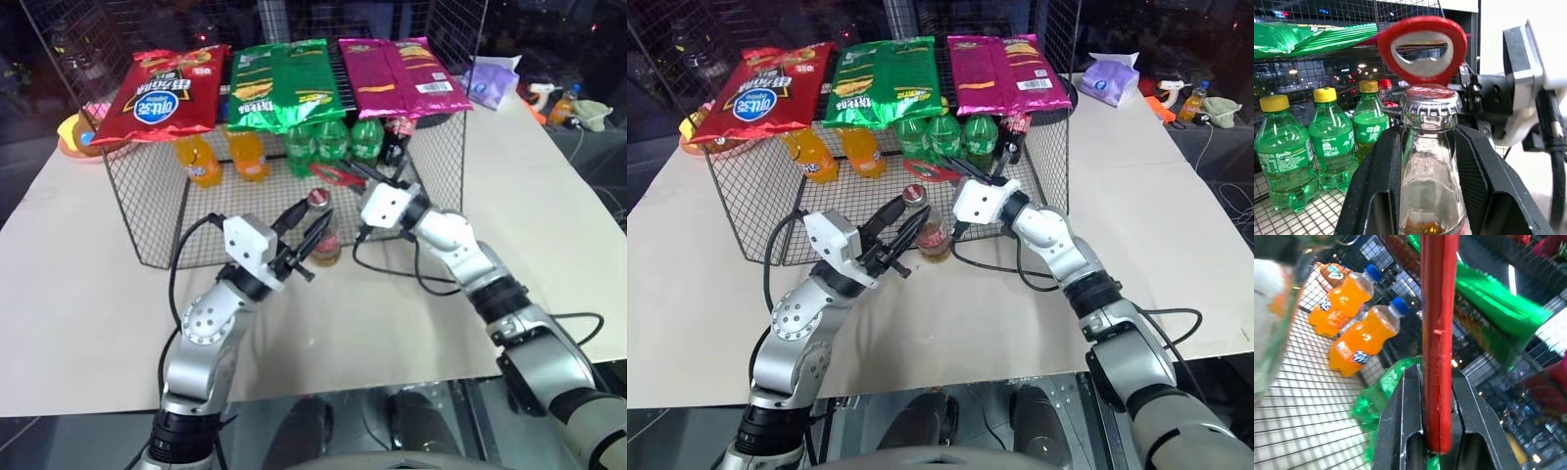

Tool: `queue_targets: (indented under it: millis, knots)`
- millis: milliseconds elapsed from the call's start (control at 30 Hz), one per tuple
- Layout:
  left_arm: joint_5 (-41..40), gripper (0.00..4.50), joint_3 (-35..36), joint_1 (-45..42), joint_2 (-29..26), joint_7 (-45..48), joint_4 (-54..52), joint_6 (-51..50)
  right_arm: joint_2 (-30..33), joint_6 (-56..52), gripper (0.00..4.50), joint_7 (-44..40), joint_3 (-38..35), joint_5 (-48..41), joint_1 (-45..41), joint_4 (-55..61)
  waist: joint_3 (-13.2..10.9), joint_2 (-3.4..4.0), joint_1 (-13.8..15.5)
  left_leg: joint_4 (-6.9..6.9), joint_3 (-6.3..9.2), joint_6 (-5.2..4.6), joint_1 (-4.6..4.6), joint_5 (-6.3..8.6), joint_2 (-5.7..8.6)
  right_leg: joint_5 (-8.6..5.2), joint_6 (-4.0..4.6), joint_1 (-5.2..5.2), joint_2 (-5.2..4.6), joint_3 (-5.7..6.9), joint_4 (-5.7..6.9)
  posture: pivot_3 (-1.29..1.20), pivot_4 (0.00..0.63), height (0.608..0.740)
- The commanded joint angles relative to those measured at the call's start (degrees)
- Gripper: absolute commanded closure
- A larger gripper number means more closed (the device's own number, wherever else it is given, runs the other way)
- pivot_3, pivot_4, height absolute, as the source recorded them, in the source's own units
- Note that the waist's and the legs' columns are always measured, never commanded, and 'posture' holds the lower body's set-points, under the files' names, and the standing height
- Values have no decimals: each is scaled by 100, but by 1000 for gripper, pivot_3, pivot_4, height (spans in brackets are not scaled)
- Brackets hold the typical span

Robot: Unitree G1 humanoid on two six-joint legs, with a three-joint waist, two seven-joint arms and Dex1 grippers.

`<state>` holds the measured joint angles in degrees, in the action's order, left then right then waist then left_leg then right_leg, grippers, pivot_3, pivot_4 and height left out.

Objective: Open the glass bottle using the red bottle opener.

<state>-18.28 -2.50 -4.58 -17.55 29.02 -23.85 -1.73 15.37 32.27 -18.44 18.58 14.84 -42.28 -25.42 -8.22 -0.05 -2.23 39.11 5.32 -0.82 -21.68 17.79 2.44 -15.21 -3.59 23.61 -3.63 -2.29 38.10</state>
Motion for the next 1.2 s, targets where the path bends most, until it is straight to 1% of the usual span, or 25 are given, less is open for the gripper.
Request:
queue_targets:
  millis: [33, 600, 1200]
  knots:
    - [-127, 3276, -19, 119, -40, 56, -192, -176, -11, -180, 4500, 44, -323, -232, 103, 418, 0, 0, -1, 0, 0, 0, 0, 0, 0, 0, 0, 0, 0, 0, 0, 0, 150, 740]
    - [-187, 3276, 84, 259, -117, -23, -707, -484, -190, -459, 4500, 43, -514, -309, 340, 715, 0, 0, -3, -1, 0, 0, 0, 0, -1, 0, 0, 1, 1, 0, 0, 0, 150, 740]
    - [-233, 3276, 123, 285, -82, -43, -993, -680, -331, -544, 4500, -61, -431, -266, 534, 980, 0, 0, -4, -1, -1, 0, -1, 0, 0, 0, 0, 1, 1, 0, -1, 0, 150, 740]
